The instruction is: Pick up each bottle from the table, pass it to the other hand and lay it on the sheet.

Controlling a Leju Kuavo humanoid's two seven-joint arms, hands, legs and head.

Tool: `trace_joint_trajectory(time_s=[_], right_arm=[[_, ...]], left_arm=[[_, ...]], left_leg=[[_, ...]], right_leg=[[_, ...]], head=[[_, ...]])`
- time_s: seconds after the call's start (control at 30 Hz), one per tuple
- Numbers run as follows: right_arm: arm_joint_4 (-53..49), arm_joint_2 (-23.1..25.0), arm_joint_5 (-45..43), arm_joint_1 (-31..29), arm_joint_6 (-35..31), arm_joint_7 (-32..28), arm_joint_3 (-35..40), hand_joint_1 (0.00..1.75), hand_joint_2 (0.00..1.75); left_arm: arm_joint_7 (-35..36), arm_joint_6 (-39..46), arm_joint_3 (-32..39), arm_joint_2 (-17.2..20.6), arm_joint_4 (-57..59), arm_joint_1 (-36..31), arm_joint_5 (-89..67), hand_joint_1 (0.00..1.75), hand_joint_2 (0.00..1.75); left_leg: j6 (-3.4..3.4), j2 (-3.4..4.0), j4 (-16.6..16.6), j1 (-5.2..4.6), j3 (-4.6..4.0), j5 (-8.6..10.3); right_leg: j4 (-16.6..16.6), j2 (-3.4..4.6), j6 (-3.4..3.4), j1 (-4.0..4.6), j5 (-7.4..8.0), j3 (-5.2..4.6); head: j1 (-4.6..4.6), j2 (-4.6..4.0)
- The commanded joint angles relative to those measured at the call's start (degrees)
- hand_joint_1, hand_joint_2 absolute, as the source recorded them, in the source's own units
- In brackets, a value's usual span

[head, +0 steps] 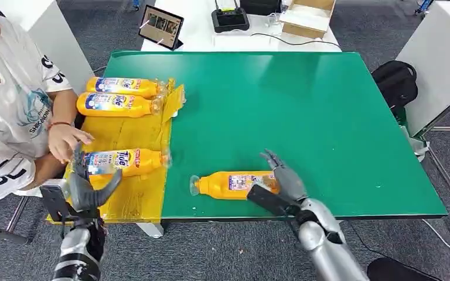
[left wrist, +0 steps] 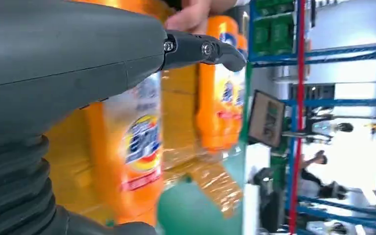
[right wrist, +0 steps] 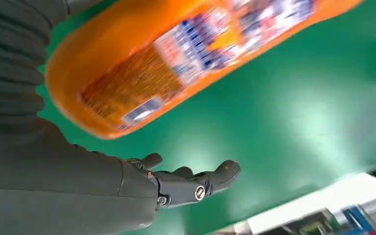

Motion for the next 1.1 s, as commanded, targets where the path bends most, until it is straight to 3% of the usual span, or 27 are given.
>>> trace_joint_trajectory(time_s=[0.03, 0.53, 0.93, 0.97, 1.0, 1.07, 1.1], right_arm=[[17.59, -3.13, -0.31, -12.24, 4.87, 1.27, 4.37, 0.0, 1.75], [32.88, -4.14, -9.04, -22.03, 14.47, -2.32, 13.42, 0.0, 1.75], [36.59, -4.24, -10.96, -25.03, 15.76, -3.94, 21.18, 0.05, 1.75], [36.65, -4.16, -11.07, -24.97, 15.39, -4.02, 21.49, 0.31, 1.75], [36.67, -4.08, -11.1, -24.91, 15.27, -4.07, 21.69, 1.13, 1.75], [36.72, -3.77, -11.08, -24.52, 14.68, -4.06, 21.98, 1.43, 1.75], [36.79, -3.64, -11.15, -24.3, 14.48, -4.07, 22.1, 1.43, 1.75]], left_arm=[[0.21, 1.63, -3.74, 0.48, 4.84, -1.44, -1.64, 0.0, 1.75], [0.28, 0.82, -6.37, 0.59, 12.2, -6.07, -2.19, 0.0, 1.75], [0.61, -0.45, -6.96, 0.56, 16.49, -8.05, -0.05, 0.0, 1.75], [0.64, -0.57, -6.98, 0.52, 16.71, -8.14, 0.09, 0.0, 1.75], [0.68, -0.63, -6.96, 0.5, 16.74, -8.13, 0.19, 0.0, 1.75], [0.91, -0.81, -6.85, 0.39, 17.01, -8.22, 0.5, 0.0, 1.75], [0.95, -0.9, -6.84, 0.34, 17.1, -8.22, 0.56, 0.0, 1.75]], left_leg=[[0.07, 0.18, -0.05, 0.0, 0.33, -0.08], [0.07, 0.14, -0.04, 0.03, 0.36, -0.08], [0.04, 0.07, -0.05, 0.04, 0.25, -0.02], [0.06, 0.09, -0.05, 0.04, 0.37, -0.06], [0.05, 0.08, -0.04, 0.05, 0.31, -0.04], [0.07, 0.08, -0.06, 0.05, 0.39, -0.06], [0.05, 0.07, -0.05, 0.05, 0.32, -0.04]], right_leg=[[-0.03, 0.11, -0.19, 0.05, -0.04, 0.26], [-0.01, 0.06, -0.19, 0.09, -0.06, 0.33], [-0.01, -0.02, -0.11, 0.08, -0.03, 0.2], [-0.02, -0.02, -0.16, 0.1, -0.06, 0.31], [-0.02, -0.01, -0.13, 0.1, -0.04, 0.26], [-0.03, -0.03, -0.17, 0.1, -0.06, 0.34], [-0.02, -0.04, -0.14, 0.09, -0.05, 0.27]], head=[[0.0, 0.0], [-0.02, 0.0], [0.0, 0.0], [0.0, 0.0], [0.02, 0.0], [0.0, 0.0], [0.0, 0.0]])
